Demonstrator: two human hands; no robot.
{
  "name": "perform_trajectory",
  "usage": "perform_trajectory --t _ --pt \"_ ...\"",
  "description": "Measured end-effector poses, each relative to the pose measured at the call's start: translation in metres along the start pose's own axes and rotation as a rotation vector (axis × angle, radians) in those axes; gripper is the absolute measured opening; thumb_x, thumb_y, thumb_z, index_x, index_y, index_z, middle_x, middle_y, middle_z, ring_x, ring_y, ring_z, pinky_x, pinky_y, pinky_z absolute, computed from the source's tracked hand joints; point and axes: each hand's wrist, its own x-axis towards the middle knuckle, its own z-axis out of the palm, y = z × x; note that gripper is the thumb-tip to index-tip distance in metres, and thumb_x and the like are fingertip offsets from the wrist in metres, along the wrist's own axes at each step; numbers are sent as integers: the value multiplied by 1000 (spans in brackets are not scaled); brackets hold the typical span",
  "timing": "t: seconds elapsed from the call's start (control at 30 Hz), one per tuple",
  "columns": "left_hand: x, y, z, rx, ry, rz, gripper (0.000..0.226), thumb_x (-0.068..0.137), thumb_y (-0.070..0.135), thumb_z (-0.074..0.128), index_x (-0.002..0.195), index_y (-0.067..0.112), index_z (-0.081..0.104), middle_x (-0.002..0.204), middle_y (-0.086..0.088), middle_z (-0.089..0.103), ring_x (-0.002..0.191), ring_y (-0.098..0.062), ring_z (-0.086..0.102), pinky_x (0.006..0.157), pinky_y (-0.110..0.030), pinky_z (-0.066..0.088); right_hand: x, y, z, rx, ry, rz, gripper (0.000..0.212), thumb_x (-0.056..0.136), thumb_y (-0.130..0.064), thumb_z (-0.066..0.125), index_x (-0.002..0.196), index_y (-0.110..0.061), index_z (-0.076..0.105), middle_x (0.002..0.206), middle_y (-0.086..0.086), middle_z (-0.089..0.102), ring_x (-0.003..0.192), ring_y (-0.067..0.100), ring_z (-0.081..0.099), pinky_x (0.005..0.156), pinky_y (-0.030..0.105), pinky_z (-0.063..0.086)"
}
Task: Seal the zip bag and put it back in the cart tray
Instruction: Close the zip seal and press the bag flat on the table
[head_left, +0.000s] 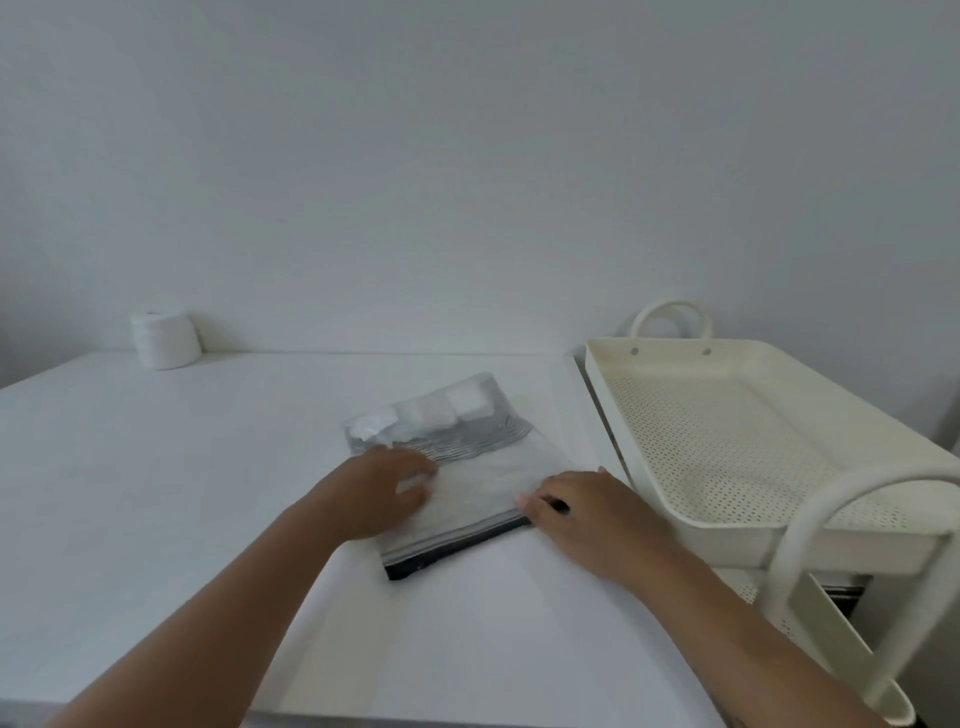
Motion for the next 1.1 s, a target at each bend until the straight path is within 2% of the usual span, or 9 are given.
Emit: perform_trajectory --t 0.07,0.13,0.3,0.4,0.53,0.67,0.83,0.97,1.1 --pt "-7 9 1 77 16 -2 32 93 42 53 122 31 63 127 13 62 122 -12 52 104 -33 39 9 -6 0 -88 51 48 46 92 -57 40 84 -19 64 89 -1 66 86 21 61 101 33 33" --pt "-13 20 -2 166 21 -31 30 93 45 46 115 36 64 121 12 64 116 -14 56 100 -36 42 20 -17 2 -100 62 78 38 93 -48 45 109 -19 64 115 3 65 105 27 58 98 37 39" --pt "-12 35 -11 160 182 -8 26 91 40 47 93 27 69 93 6 73 86 -20 67 76 -31 51 50 -46 17 -4 76 67 52 94 -47 40 139 -23 45 141 6 50 129 29 45 110 49 29" --pt "2 21 -14 184 281 33 29 93 40 49 115 27 64 119 8 67 111 -17 57 91 -34 44 58 -45 32 -82 -54 96 62 94 -57 32 148 -27 29 155 7 34 141 30 30 115 52 21" --pt "16 -4 -7 194 -12 -48 54 95 52 41 146 37 35 160 10 26 147 -18 20 116 -42 21 59 -33 46 -117 -99 50 67 92 -66 24 150 -33 23 161 6 21 148 31 14 118 54 6" --pt "14 -8 4 233 -37 -115 53 93 58 33 142 40 38 156 10 34 142 -21 27 112 -44 27 73 -22 42 -114 -157 -2 64 92 -65 22 150 -38 19 163 2 14 150 30 6 119 52 1" --pt "17 -1 -4 240 119 -131 45 95 45 34 132 28 53 140 4 53 129 -22 40 102 -43 31 95 -29 34 -145 -188 -29 54 98 -41 27 151 -32 23 163 5 12 150 28 3 119 53 -1" --pt "25 -4 -4 171 53 -155 48 99 28 30 146 17 37 157 -2 35 145 -22 25 116 -43 21 109 -61 40 -39 -145 -87 54 99 -35 26 153 -31 18 163 3 13 150 27 5 119 50 2" --pt "26 -6 7 192 -53 -235 53 100 31 20 152 24 22 163 -2 19 149 -23 14 120 -46 13 113 -76 61 -58 -190 -75 53 100 -38 18 153 -30 17 164 0 9 150 26 4 120 48 3"
